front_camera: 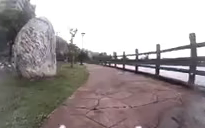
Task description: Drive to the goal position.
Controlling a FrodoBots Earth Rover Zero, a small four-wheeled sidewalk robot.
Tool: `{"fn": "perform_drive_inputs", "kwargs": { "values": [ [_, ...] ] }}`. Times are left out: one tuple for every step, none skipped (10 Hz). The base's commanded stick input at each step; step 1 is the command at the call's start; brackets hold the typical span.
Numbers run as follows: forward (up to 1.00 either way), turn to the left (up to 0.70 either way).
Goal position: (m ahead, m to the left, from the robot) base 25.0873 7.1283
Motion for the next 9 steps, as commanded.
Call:
{"fn": "perform_drive_inputs", "kwargs": {
  "values": [
    [1.00,0.10],
    [1.00,-0.30],
    [1.00,-0.30],
    [1.00,-0.30],
    [1.00,-0.04],
    [1.00,0.10],
    [1.00,0.10],
    [1.00,0.10],
    [1.00,0.10]
  ]
}}
